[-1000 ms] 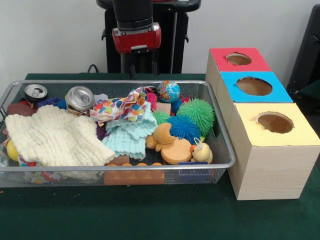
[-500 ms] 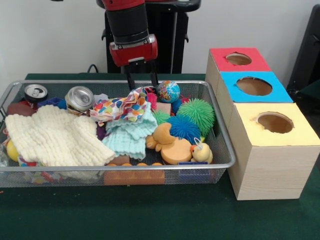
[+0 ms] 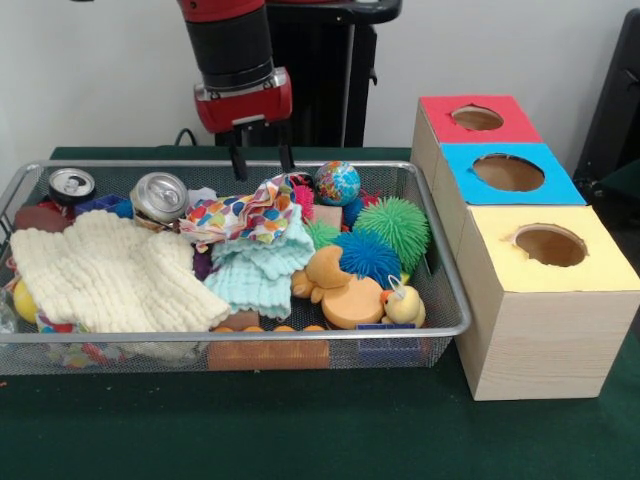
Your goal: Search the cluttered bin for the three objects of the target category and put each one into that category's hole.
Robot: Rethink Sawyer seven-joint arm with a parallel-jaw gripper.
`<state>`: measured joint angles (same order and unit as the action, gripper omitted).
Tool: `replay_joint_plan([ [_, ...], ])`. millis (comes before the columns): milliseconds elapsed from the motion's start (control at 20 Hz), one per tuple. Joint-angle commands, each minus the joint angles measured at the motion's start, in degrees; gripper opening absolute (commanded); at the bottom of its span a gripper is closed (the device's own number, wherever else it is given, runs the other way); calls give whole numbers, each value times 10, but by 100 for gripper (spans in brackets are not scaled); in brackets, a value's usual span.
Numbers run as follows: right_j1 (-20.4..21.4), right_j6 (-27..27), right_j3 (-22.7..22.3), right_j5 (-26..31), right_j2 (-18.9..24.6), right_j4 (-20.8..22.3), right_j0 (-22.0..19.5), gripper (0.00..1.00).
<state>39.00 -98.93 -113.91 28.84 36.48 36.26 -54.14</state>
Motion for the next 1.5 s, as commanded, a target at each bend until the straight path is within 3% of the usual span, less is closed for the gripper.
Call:
replay_joint_plan([
  [50, -7, 230, 125, 152, 70, 15, -20, 100],
  [300, -17, 237, 157, 190, 85, 21, -25, 100],
  [750, -20, 216, 179, 195, 90, 22, -38, 100],
  [1300, -43, 228, 284, 303, 85, 3, 25, 100],
  [1500, -40, 212, 292, 315, 81, 2, 35, 100],
])
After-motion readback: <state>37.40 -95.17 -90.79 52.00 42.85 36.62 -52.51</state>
